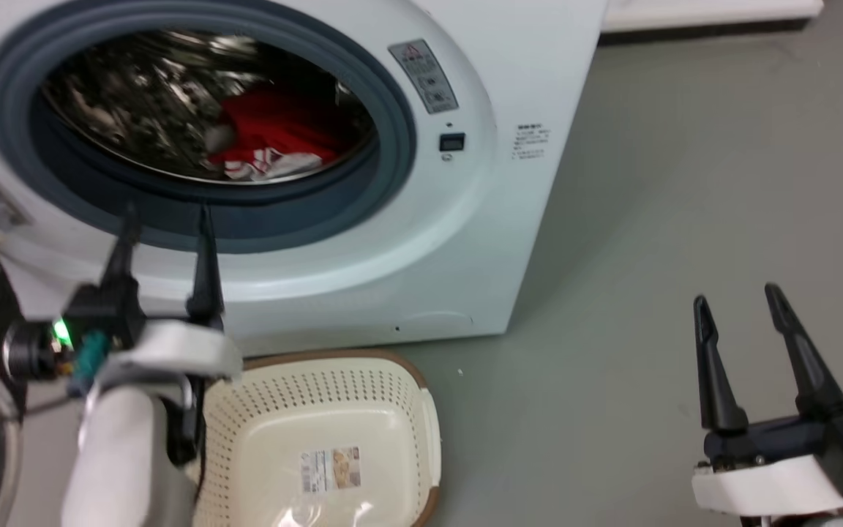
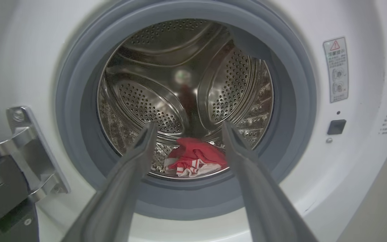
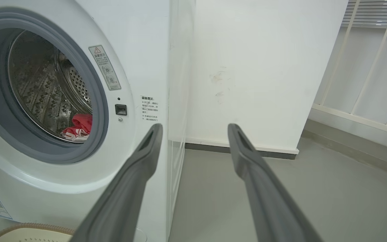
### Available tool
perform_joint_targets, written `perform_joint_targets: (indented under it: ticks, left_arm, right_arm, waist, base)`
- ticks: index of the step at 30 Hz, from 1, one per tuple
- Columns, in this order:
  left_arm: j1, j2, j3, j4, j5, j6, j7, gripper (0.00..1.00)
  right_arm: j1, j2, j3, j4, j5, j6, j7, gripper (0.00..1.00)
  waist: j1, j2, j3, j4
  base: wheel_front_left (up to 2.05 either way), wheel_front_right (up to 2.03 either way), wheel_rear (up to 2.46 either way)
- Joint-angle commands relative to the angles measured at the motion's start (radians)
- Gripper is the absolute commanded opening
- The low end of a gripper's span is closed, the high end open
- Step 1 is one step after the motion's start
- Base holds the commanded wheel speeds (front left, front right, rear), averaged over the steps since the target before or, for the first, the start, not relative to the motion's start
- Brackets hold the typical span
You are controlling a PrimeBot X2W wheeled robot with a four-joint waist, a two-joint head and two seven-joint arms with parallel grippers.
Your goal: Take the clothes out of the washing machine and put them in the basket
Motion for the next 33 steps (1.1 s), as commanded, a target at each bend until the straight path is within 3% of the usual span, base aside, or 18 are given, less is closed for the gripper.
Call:
perform_joint_targets:
  ticks: [1, 13, 20, 33]
  left_arm:
    - [-0.057, 0.013, 0.0, 0.018, 0.008, -0.009, -0.002, 1.0]
    - [-0.497, 0.153, -0.029, 0.355, 0.035, -0.059, 0.019, 1.0]
    - [-0.748, 0.233, -0.086, 0.542, 0.027, -0.08, 0.137, 1.0]
    - [-1.01, 0.314, -0.218, 0.691, -0.025, -0.084, 0.444, 1.0]
  right_arm:
    - [-0.028, -0.001, 0.003, -0.01, 0.01, 0.0, -0.002, 1.0]
    - [-0.163, 0.0, 0.007, -0.046, 0.073, 0.0, -0.002, 1.0]
    - [-0.213, 0.0, 0.012, -0.063, 0.11, 0.0, -0.002, 1.0]
    - [-0.283, 0.0, 0.007, -0.101, 0.164, 0.0, -0.002, 1.0]
  waist:
    - [0.0, 0.0, 0.063, -0.04]
    - [0.0, 0.0, 0.279, -0.132]
    - [0.0, 0.0, 0.381, -0.171]
    - [0.0, 0.0, 0.515, -0.226]
  base:
    - [0.0, 0.0, 0.0]
    - [0.0, 0.0, 0.0]
    - [0.0, 0.0, 0.0]
    - [0.0, 0.0, 0.0]
